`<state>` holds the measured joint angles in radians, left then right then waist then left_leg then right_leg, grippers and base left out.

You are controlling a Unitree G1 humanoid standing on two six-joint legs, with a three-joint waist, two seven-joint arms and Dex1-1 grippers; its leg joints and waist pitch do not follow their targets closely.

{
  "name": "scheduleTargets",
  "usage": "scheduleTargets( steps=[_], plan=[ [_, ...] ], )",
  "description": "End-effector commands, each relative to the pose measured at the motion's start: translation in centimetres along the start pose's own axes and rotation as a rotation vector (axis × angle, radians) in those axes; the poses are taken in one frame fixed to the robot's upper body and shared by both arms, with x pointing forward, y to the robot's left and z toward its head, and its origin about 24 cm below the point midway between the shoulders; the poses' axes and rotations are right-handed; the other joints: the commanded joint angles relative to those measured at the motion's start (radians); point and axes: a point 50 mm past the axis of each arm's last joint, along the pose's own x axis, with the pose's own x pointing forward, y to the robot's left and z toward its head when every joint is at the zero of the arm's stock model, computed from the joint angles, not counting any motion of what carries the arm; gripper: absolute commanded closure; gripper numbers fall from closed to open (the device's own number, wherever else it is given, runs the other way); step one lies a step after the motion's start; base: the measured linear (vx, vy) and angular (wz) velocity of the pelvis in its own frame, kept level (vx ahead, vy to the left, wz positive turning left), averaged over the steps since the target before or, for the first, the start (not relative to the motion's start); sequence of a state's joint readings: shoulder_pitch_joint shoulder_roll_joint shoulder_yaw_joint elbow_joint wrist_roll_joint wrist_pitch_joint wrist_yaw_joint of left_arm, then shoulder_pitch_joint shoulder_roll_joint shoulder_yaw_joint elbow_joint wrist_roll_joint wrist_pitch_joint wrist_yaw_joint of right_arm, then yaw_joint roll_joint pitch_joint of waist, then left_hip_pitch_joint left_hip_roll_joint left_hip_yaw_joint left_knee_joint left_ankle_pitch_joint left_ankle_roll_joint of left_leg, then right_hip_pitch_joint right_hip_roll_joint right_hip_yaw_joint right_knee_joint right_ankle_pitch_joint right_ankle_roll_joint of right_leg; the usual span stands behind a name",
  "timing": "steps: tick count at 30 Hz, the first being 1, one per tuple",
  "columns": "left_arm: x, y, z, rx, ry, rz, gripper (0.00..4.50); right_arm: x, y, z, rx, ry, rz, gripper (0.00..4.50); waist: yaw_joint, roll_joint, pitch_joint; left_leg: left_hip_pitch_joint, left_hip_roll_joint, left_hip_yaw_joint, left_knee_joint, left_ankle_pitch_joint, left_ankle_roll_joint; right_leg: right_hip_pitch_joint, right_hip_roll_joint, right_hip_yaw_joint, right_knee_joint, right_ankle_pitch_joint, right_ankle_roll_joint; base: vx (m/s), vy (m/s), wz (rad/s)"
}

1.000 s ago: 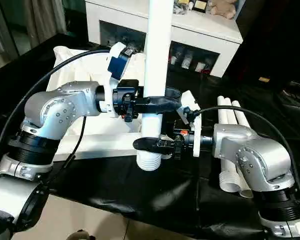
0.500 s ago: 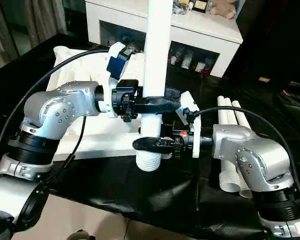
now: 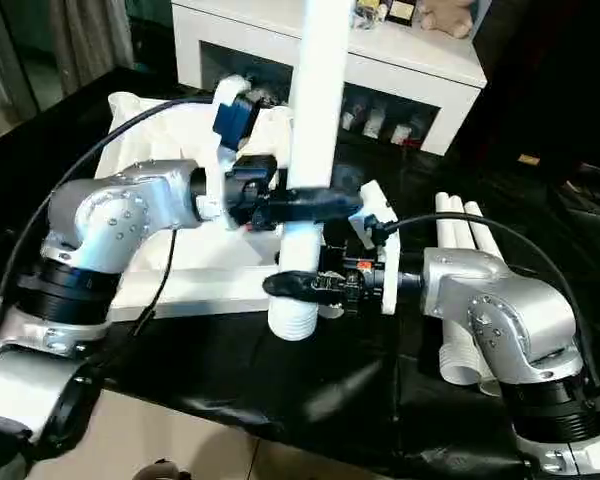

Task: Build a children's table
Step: Pick table leg

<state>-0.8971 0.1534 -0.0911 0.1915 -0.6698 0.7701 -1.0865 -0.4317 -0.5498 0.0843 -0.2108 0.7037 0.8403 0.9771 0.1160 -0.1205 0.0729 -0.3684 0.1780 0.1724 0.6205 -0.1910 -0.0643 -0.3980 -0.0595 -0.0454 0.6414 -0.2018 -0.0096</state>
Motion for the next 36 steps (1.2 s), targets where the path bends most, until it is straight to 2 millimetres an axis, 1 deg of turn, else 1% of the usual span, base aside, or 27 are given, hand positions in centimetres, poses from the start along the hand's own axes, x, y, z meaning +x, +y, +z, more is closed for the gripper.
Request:
scheduleTargets(
  steps=[1, 2, 4, 5, 6, 8, 9, 12, 14, 16, 17, 18, 19, 20, 22, 23, 24, 25, 27, 28, 29, 31, 32, 33, 34, 35, 36],
  plan=[
    [0.3, 0.3, 0.4, 0.019, -0.055, 0.027, 1.21, -0.6, -0.3, 0.3, -0.004, -0.027, -0.036, 2.63, 0.004, 0.013, -0.076, 0.011, 0.051, -0.015, -0.071, -0.091, -0.015, 0.061, -0.086, 0.047, -0.072, -0.089, -0.22, 0.0, 0.0, 0.0],
    [0.3, 0.6, 1.0, 0.009, -0.161, 0.064, 1.17, -0.7, -0.4, 0.3, -0.002, -0.042, -0.047, 2.63, 0.004, 0.016, -0.076, 0.011, 0.051, -0.016, -0.071, -0.089, -0.014, 0.061, -0.087, 0.047, -0.072, -0.079, -0.223, 0.0, 0.0, 0.0],
    [0.1, 1.2, 1.6, 0.002, -0.276, 0.126, 1.17, -0.7, -0.4, 0.4, 0.001, -0.059, -0.056, 2.63, 0.006, 0.014, -0.077, 0.008, 0.051, -0.016, -0.069, -0.094, -0.009, 0.065, -0.089, 0.046, -0.073, -0.061, -0.24, 0.0, 0.0, 0.0],
    [0.1, 1.2, 1.6, 0.002, -0.276, 0.126, 1.17, -0.7, -0.4, 0.4, 0.001, -0.059, -0.056, 2.63, 0.004, 0.011, -0.077, 0.008, 0.05, -0.016, -0.069, -0.094, -0.007, 0.065, -0.087, 0.046, -0.074, -0.06, -0.238, 0.0, 0.0, 0.0],
    [-0.1, 2.2, 2.0, 0.015, -0.398, 0.222, 1.17, -0.7, -0.5, 0.4, 0.004, -0.086, -0.076, 2.63, 0.006, 0.014, -0.077, 0.008, 0.052, -0.017, -0.071, -0.088, -0.003, 0.066, -0.088, 0.046, -0.074, -0.056, -0.24, 0.0, 0.0, 0.0],
    [-0.3, 2.5, 1.9, 0.016, -0.471, 0.246, 1.17, -0.8, -0.7, 0.5, 0.007, -0.109, -0.097, 2.64, 0.007, 0.01, -0.077, 0.01, 0.05, -0.016, -0.07, -0.103, 0.001, 0.065, -0.087, 0.046, -0.08, -0.069, -0.236, 0.0, 0.0, 0.0],
    [-0.4, 2.6, 1.8, 0.016, -0.514, 0.262, 1.17, -0.8, -0.8, 0.5, 0.009, -0.123, -0.113, 2.64, 0.009, 0.015, -0.078, 0.01, 0.051, -0.018, -0.071, -0.097, 0.0, 0.066, -0.087, 0.046, -0.076, -0.066, -0.23, 0.0, 0.0, 0.0],
    [-0.8, 2.3, 1.9, -0.053, -0.627, 0.221, 1.17, -0.8, -1.3, 0.4, 0.014, -0.145, -0.166, 2.64, 0.007, 0.013, -0.079, 0.01, 0.052, -0.018, -0.07, -0.091, -0.006, 0.065, -0.088, 0.045, -0.07, -0.036, -0.242, 0.0, 0.0, 0.0],
    [-1.2, 1.7, 2.1, -0.109, -0.703, 0.158, 1.17, -1.0, -2.1, 0.1, 0.028, -0.161, -0.261, 2.64, 0.006, 0.018, -0.077, 0.01, 0.05, -0.017, -0.07, -0.096, -0.011, 0.064, -0.088, 0.045, -0.069, -0.031, -0.251, 0.0, 0.0, 0.0],
    [-1.6, 1.1, 2.0, -0.14, -0.723, 0.119, 1.17, -1.3, -3.3, -0.2, 0.041, -0.175, -0.394, 2.64, 0.002, 0.022, -0.077, 0.012, 0.05, -0.017, -0.072, -0.109, -0.028, 0.059, -0.087, 0.044, -0.072, -0.05, -0.255, 0.0, 0.0, 0.0],
    [-1.8, 0.9, 1.8, -0.139, -0.706, 0.121, 1.17, -1.4, -3.8, -0.3, 0.044, -0.18, -0.45, 2.64, 0.002, 0.022, -0.076, 0.012, 0.049, -0.016, -0.073, -0.115, -0.029, 0.059, -0.085, 0.044, -0.073, -0.057, -0.254, 0.0, 0.0, 0.0],
    [-2.1, 0.7, 1.2, -0.114, -0.642, 0.145, 1.17, -1.5, -4.2, -0.4, 0.051, -0.192, -0.5, 2.64, 0.003, 0.028, -0.075, 0.014, 0.049, -0.016, -0.075, -0.122, -0.034, 0.058, -0.083, 0.044, -0.074, -0.067, -0.246, 0.0, 0.0, 0.0],
    [-2.1, 0.7, 1.2, -0.114, -0.642, 0.145, 1.17, -1.5, -4.2, -0.4, 0.051, -0.192, -0.5, 2.64, 0.002, 0.028, -0.075, 0.015, 0.052, -0.018, -0.077, -0.125, -0.037, 0.058, -0.084, 0.044, -0.074, -0.073, -0.238, 0.0, 0.0, 0.0],
    [-2.7, 0.8, -0.2, -0.063, -0.467, 0.235, 1.17, -1.7, -4.7, -0.5, 0.053, -0.222, -0.579, 2.64, 0.002, 0.03, -0.077, 0.017, 0.053, -0.019, -0.078, -0.13, -0.039, 0.057, -0.083, 0.044, -0.073, -0.077, -0.223, 0.0, 0.0, 0.0],
    [-3.0, 1.0, -1.0, -0.032, -0.372, 0.293, 1.17, -1.9, -5.0, -0.6, 0.052, -0.233, -0.612, 2.64, 0.0, 0.032, -0.075, 0.022, 0.053, -0.017, -0.082, -0.143, -0.044, 0.053, -0.08, 0.046, -0.077, -0.112, -0.181, 0.0, 0.0, 0.0],
    [-3.1, 1.1, -1.3, -0.02, -0.338, 0.317, 1.17, -1.9, -5.0, -0.6, 0.05, -0.236, -0.625, 2.64, -0.002, 0.029, -0.075, 0.021, 0.053, -0.017, -0.082, -0.143, -0.044, 0.054, -0.081, 0.046, -0.077, -0.115, -0.177, 0.0, 0.0, 0.0],
    [-3.7, 1.8, -2.2, 0.051, -0.207, 0.421, 1.17, -2.2, -5.6, -0.9, 0.034, -0.232, -0.697, 2.64, 0.0, 0.024, -0.074, 0.018, 0.053, -0.017, -0.083, -0.136, -0.046, 0.054, -0.082, 0.047, -0.081, -0.119, -0.167, 0.0, 0.0, 0.0],
    [-4.3, 2.5, -3.1, 0.121, -0.084, 0.517, 1.17, -2.5, -6.0, -1.1, 0.0, -0.228, -0.769, 2.64, 0.003, 0.029, -0.074, 0.019, 0.054, -0.019, -0.085, -0.129, -0.051, 0.049, -0.082, 0.047, -0.081, -0.132, -0.143, 0.0, 0.0, 0.0],
    [-5.6, 3.6, -4.8, 0.274, 0.144, 0.645, 1.17, -2.9, -6.4, -1.9, -0.075, -0.197, -0.857, 2.64, -0.003, 0.026, -0.075, 0.019, 0.051, -0.018, -0.086, -0.135, -0.063, 0.05, -0.083, 0.048, -0.081, -0.153, -0.113, 0.0, 0.0, 0.0],
    [-5.7, 3.6, -4.9, 0.28, 0.155, 0.646, 1.17, -2.9, -6.5, -2.0, -0.076, -0.192, -0.859, 2.64, -0.001, 0.028, -0.075, 0.018, 0.051, -0.02, -0.087, -0.131, -0.061, 0.05, -0.083, 0.048, -0.084, -0.155, -0.104, 0.0, 0.0, 0.0],
    [-6.0, 3.8, -5.6, 0.314, 0.222, 0.651, 1.17, -3.0, -6.5, -2.5, -0.084, -0.161, -0.873, 2.64, -0.002, 0.029, -0.076, 0.017, 0.051, -0.02, -0.087, -0.121, -0.063, 0.053, -0.083, 0.048, -0.08, -0.133, -0.101, 0.0, 0.0, 0.0],
    [-6.3, 3.5, -7.5, 0.337, 0.349, 0.595, 1.17, -3.8, -6.9, -3.9, -0.051, -0.127, -0.932, 2.64, -0.004, 0.035, -0.078, 0.018, 0.05, -0.019, -0.086, -0.109, -0.062, 0.052, -0.082, 0.048, -0.073, -0.072, -0.131, 0.0, 0.0, 0.0],
    [-6.3, 3.3, -8.3, 0.345, 0.393, 0.56, 1.17, -4.2, -7.1, -4.3, -0.043, -0.123, -0.973, 2.64, -0.005, 0.033, -0.079, 0.016, 0.049, -0.017, -0.085, -0.104, -0.061, 0.053, -0.081, 0.049, -0.07, -0.054, -0.141, 0.0, 0.0, 0.0],
    [-6.3, 3.3, -8.3, 0.346, 0.396, 0.558, 1.17, -4.3, -7.1, -4.4, -0.042, -0.122, -0.976, 2.64, -0.004, 0.036, -0.08, 0.017, 0.05, -0.017, -0.084, -0.095, -0.058, 0.052, -0.082, 0.048, -0.066, -0.026, -0.16, 0.0, 0.0, 0.0],
    [-6.3, 3.3, -8.3, 0.346, 0.396, 0.558, 1.17, -4.3, -7.1, -4.4, -0.042, -0.122, -0.976, 2.64, -0.006, 0.034, -0.079, 0.016, 0.049, -0.015, -0.084, -0.097, -0.057, 0.052, -0.08, 0.048, -0.066, -0.019, -0.168, 0.0, 0.0, 0.0],
    [-6.3, 2.9, -10.0, 0.308, 0.46, 0.499, 1.35, -4.9, -7.1, -4.9, -0.032, -0.135, -1.018, 2.64, -0.004, 0.04, -0.08, 0.017, 0.05, -0.015, -0.083, -0.105, -0.056, 0.053, -0.083, 0.048, -0.065, -0.01, -0.181, 0.0, 0.0, 0.0],
    [-6.3, 2.8, -10.5, 0.293, 0.478, 0.482, 1.52, -5.1, -7.1, -5.0, -0.024, -0.149, -1.023, 2.64, -0.004, 0.037, -0.076, 0.016, 0.05, -0.014, -0.084, -0.118, -0.048, 0.051, -0.084, 0.049, -0.068, -0.025, -0.187, 0.0, 0.0, 0.0]
  ],
)
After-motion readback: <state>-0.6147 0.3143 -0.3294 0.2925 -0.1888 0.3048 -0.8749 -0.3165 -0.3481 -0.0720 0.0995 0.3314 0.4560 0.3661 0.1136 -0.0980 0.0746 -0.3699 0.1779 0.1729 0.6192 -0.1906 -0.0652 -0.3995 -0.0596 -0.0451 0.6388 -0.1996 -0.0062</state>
